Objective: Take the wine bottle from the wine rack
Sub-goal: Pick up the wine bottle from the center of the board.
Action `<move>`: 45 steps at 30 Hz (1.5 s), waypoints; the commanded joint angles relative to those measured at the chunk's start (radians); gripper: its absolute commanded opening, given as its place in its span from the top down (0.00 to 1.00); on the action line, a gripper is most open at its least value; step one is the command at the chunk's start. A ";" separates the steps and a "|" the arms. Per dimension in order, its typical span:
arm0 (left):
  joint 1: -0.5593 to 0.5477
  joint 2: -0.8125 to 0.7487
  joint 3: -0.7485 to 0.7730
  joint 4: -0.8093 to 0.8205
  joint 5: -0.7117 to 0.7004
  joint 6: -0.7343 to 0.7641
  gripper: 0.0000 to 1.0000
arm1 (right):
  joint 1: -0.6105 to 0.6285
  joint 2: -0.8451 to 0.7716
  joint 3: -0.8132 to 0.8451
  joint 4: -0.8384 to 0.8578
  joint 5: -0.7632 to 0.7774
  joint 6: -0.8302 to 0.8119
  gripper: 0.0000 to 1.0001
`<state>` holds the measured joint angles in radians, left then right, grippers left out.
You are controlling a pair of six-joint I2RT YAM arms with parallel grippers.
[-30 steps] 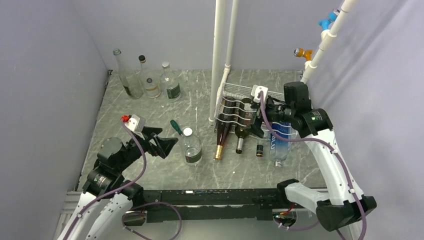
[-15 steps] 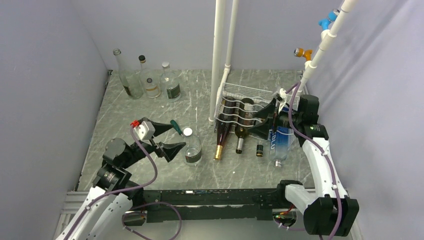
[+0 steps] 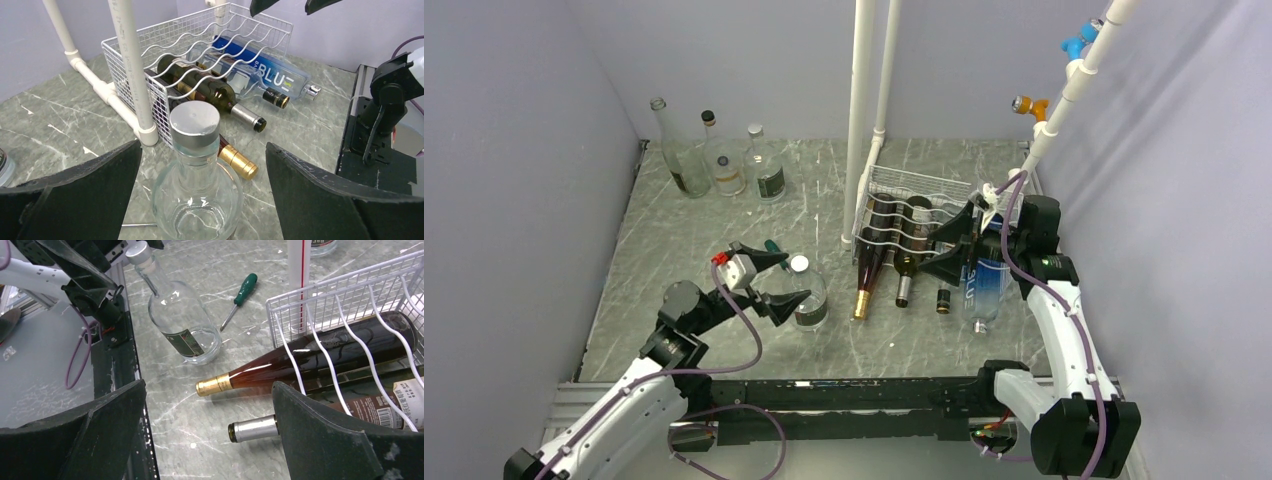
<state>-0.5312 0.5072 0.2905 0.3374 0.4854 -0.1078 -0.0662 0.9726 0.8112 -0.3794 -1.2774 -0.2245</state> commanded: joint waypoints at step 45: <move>-0.101 0.384 -0.150 0.675 -0.136 0.137 0.33 | -0.004 -0.022 0.011 0.016 -0.031 -0.049 0.00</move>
<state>-0.6281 0.8757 0.1398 0.9398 0.3557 0.0380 -0.0662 0.9680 0.8112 -0.3801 -1.2884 -0.2440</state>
